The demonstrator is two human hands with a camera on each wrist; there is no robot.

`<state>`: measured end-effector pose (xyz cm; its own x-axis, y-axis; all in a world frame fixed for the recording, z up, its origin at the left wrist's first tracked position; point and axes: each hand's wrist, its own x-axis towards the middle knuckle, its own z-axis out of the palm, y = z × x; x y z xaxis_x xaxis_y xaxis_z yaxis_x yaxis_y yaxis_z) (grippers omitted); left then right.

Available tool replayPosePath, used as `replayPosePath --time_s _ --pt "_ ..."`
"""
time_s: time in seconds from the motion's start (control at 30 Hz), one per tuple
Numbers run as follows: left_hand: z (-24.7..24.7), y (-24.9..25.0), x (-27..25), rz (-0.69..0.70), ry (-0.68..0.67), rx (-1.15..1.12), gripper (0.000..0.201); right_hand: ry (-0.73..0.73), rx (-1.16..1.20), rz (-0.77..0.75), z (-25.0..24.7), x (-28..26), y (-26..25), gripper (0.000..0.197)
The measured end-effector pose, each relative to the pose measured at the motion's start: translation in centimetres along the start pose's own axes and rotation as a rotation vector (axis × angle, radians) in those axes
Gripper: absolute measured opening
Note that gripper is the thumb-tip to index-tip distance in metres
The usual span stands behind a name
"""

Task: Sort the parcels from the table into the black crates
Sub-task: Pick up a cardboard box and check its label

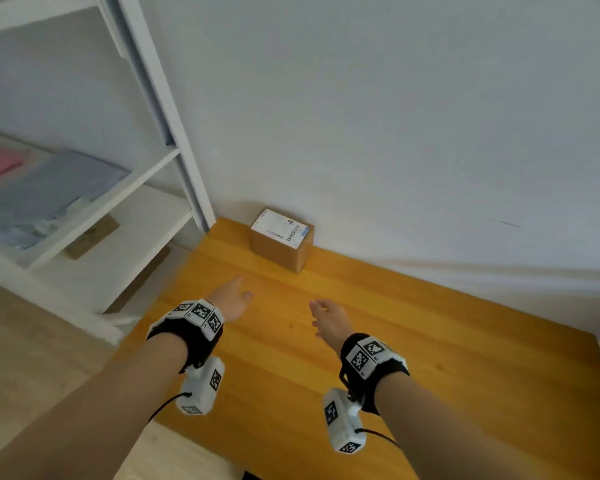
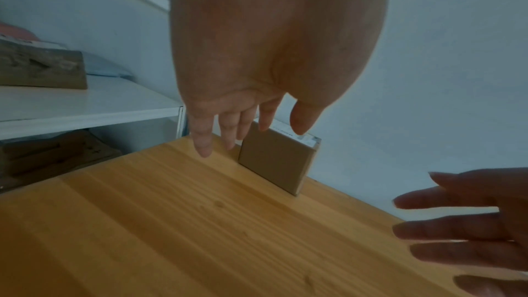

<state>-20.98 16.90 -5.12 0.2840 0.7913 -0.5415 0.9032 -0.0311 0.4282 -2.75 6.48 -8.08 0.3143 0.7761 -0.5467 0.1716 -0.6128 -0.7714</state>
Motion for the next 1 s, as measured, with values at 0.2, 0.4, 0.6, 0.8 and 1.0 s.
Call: replayPosePath --time_s 0.2,0.4,0.6,0.8,1.0 --pt "-4.7 -2.0 8.2 -0.036 0.025 -0.1 0.056 0.036 0.077 0.165 3.5 4.3 -2.4 0.045" --pt "-6.9 0.3 15.0 0.062 0.064 -0.245 0.057 0.01 0.218 0.311 5.4 8.1 -4.3 0.052" --pt "-7.8 1.4 20.3 0.137 -0.022 -0.33 0.06 0.047 0.385 0.33 7.0 11.3 -4.7 0.074" --pt "-8.3 1.9 22.9 0.173 -0.104 -0.457 0.06 0.146 0.437 0.233 7.0 13.5 -5.6 0.088" --pt "-8.8 1.6 23.7 0.199 -0.162 -0.404 0.05 0.167 0.486 0.196 6.7 14.2 -6.3 0.074"
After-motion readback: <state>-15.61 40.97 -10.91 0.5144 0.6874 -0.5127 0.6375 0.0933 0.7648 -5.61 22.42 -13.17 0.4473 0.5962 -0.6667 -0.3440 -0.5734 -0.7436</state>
